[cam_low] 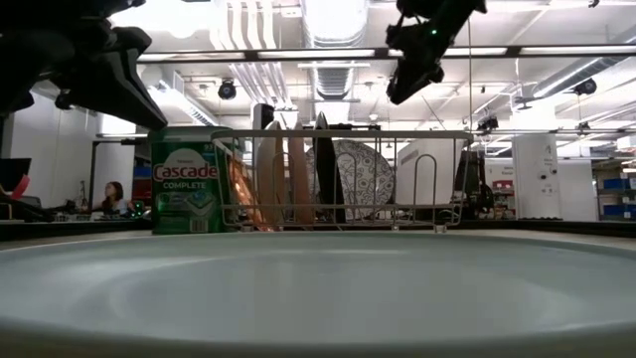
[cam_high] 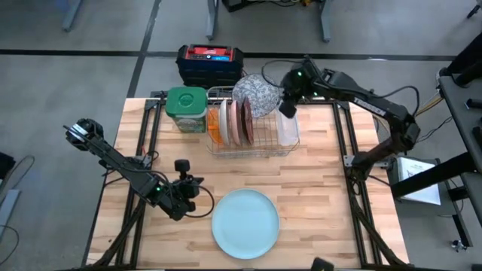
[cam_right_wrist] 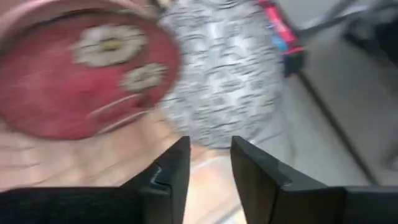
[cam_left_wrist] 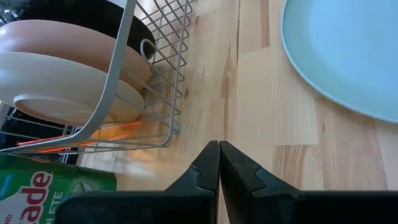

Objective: Sort dishes
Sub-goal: Put the blue plate in the dishwasher rack

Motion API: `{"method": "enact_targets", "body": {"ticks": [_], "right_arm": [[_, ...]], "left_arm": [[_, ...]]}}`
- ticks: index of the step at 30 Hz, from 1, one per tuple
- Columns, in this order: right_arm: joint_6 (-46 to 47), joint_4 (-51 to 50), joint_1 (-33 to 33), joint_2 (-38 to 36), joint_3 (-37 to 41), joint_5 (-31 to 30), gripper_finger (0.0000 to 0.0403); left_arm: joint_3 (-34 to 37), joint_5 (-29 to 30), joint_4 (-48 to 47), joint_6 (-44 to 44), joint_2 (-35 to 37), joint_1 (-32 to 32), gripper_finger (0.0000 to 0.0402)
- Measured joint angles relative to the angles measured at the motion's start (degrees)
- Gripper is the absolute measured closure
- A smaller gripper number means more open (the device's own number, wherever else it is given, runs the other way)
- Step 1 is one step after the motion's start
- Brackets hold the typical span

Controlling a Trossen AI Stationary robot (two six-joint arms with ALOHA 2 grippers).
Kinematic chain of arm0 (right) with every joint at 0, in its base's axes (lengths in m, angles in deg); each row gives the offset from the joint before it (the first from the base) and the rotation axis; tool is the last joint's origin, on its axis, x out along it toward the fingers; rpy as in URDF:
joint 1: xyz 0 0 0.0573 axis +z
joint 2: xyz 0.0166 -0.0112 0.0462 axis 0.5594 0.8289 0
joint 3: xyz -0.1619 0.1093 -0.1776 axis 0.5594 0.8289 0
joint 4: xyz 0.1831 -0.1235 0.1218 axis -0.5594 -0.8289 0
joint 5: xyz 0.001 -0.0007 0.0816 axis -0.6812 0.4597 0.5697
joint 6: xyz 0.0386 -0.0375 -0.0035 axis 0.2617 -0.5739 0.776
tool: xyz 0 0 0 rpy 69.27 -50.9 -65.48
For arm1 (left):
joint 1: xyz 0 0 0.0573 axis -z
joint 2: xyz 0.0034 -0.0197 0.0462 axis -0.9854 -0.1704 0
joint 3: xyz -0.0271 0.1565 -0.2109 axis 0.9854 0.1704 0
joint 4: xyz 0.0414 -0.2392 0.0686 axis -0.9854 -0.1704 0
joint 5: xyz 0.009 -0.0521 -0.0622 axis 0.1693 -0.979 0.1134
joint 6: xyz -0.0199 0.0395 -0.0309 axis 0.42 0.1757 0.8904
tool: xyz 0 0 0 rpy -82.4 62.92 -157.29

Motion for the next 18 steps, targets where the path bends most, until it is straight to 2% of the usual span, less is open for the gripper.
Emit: {"method": "enact_targets", "body": {"ticks": [3, 7, 13, 18], "right_arm": [[1.1, -0.1, 1.5, -2.9, 3.3, 4.2, 0.0323], [3.0, -0.4, 4.6, -7.2, 8.5, 5.1, 0.0362], [8.1, -0.4, 12.1, -15.5, 16.5, 5.7, 0.0397], [15.1, 0.6, 20.0, -21.5, 23.2, 6.7, 0.0400]], "left_arm": [[0.0, -0.1, 1.0, -0.2, 0.0, 0.0, 0.0401], [-1.9, -1.7, 2.2, -0.6, 0.0, 0.0, 0.0401], [-6.2, -12.8, 6.6, -0.6, 0.0, 0.0, 0.0401], [-6.3, -18.7, 11.9, -0.4, 0.0, 0.5, 0.0401]]}}
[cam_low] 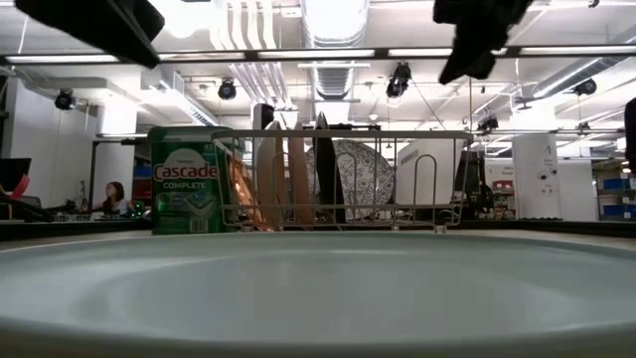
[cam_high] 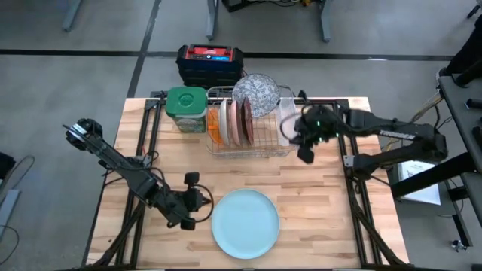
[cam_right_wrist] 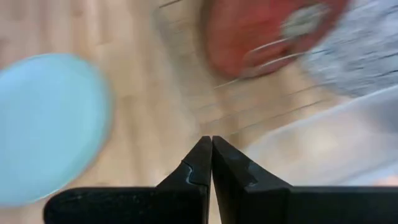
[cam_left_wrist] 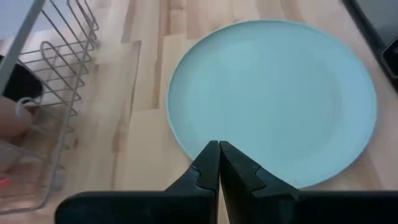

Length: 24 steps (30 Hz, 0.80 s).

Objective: Sort dishes
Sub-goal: Put the blue plate in the dishwasher rack

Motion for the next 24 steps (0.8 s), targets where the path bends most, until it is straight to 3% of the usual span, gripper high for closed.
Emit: {"method": "enact_targets", "body": {"ticks": [6, 12, 18, 24], "right_arm": [[14.6, 5.2, 9.8, -3.9, 9.5, 2.2, 0.0399], [24.5, 12.2, 19.9, -3.4, 18.0, 2.9, 0.0374], [34.9, 21.6, 29.1, 0.4, 22.8, 2.8, 0.0334], [41.8, 31.8, 33.8, 8.0, 24.8, -0.1, 0.0289]], "left_arm": [[1.3, -0.6, 2.3, 4.3, -1.5, 2.5, 0.0401], [1.0, -0.8, 7.6, 4.7, -9.0, 5.2, 0.0401], [-1.5, -0.8, 8.6, 5.7, -17.5, 6.1, 0.0401], [-2.8, -0.6, 8.2, 7.0, -22.1, 6.1, 0.0401]]}}
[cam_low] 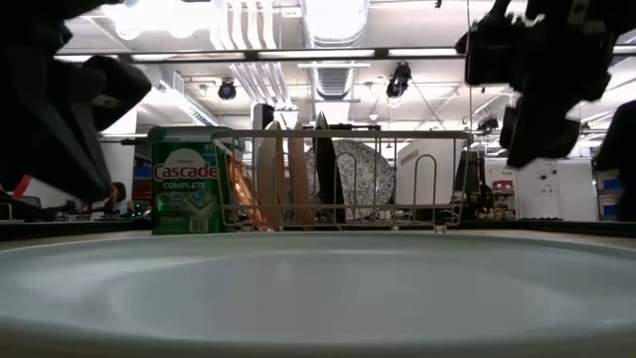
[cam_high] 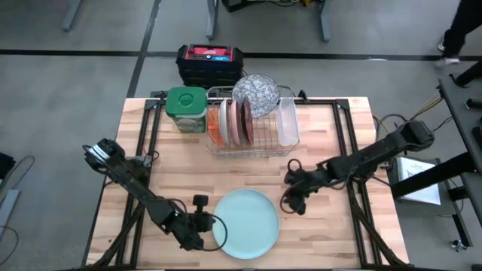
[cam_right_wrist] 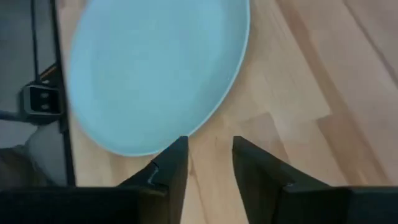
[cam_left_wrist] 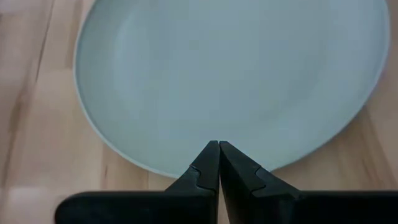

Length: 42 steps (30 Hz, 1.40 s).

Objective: Sort dishes
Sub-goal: Put the blue plate in the dishwasher rack

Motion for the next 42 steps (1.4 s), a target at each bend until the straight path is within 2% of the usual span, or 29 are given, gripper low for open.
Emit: {"method": "enact_targets", "body": {"ticks": [6, 12, 17, 21, 27, 35, 38, 42], "right_arm": [[3.5, 7.1, 0.8, 8.9, 0.1, -0.3, 0.0234], [5.4, 9.1, 0.7, 16.4, -0.7, -0.3, 0.0189], [6.8, 17.0, 0.8, 21.5, -0.7, 1.3, 0.0168], [6.7, 23.3, 0.7, 24.3, -0.8, 3.0, 0.0165], [6.2, 24.6, -0.1, 24.0, -0.7, 4.4, 0.0179], [4.2, 37.2, -0.3, 27.3, -0.7, 5.2, 0.0215], [2.0, 38.4, -0.6, 27.8, -0.7, 5.1, 0.0251], [0.2, 38.0, -0.9, 26.7, -0.7, 5.0, 0.0332]], "left_arm": [[-0.1, 0.2, 0.1, 2.9, -2.3, 0.0, 0.0401], [-0.1, 0.2, 0.7, 3.5, -4.6, 0.0, 0.0401], [-0.1, 0.3, 1.6, 3.5, -5.7, 0.0, 0.0401], [-0.1, 0.4, 2.7, 3.4, -6.7, -0.2, 0.0401], [-0.1, 1.4, 6.2, 3.5, -9.0, -0.3, 0.0401], [-0.1, 6.5, 12.3, 1.7, -12.3, -0.6, 0.0401], [-0.1, 7.2, 12.6, 1.7, -12.4, -0.6, 0.0401], [-0.1, 7.9, 11.9, 1.1, -10.9, -0.3, 0.0401]]}}
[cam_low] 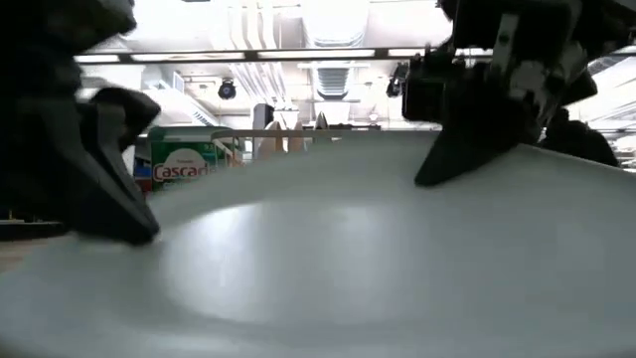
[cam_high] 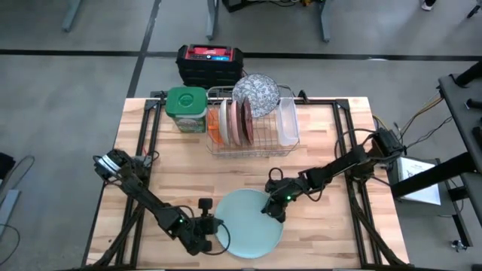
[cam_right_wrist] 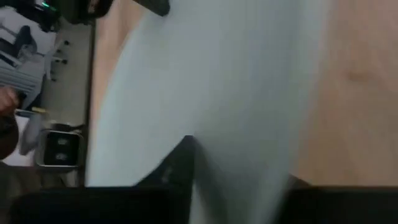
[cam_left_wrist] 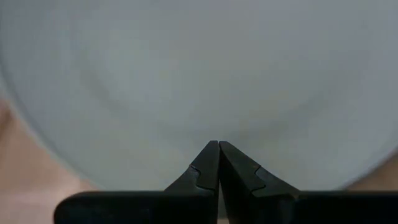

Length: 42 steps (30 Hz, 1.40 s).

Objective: Sort dishes
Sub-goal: Put the blue plate in the dishwasher rack

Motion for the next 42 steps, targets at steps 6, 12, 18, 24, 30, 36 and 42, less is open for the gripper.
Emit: {"method": "enact_targets", "body": {"ticks": [6, 12, 18, 24, 30, 36, 42], "right_arm": [[-3.8, -5.4, 0.0, -6.6, -0.1, -1.0, 0.0387], [-11.3, -17.8, -0.1, -18.7, -0.2, -7.8, 0.0400], [-19.9, -28.3, -0.2, -34.5, 0.2, -20.9, 0.0401], [-33.2, -28.4, 0.7, -46.4, 0.2, -40.5, 0.0402], [-48.6, -17.3, 0.7, -54.0, 0.1, -45.7, 0.0402], [-59.9, -10.4, -1.0, -56.7, 0.1, -52.2, 0.0402], [-61.3, -10.5, -3.3, -56.6, 0.1, -56.3, 0.0403]], "left_arm": [[0.0, 1.5, -0.7, -2.5, 4.5, 1.3, 0.0401], [0.1, 3.5, -2.2, -7.7, 11.0, 2.8, 0.0401], [0.2, 4.4, -6.4, -8.6, 16.6, 3.0, 0.0401], [0.1, 8.3, -10.7, -9.3, 19.0, 3.2, 0.0401], [0.1, 11.3, -12.5, -10.1, 19.3, 3.1, 0.0401], [0.1, 15.5, -13.9, -10.8, 19.3, 3.1, 0.0401], [0.1, 20.6, -14.7, -11.8, 19.3, 3.1, 0.0401]]}}
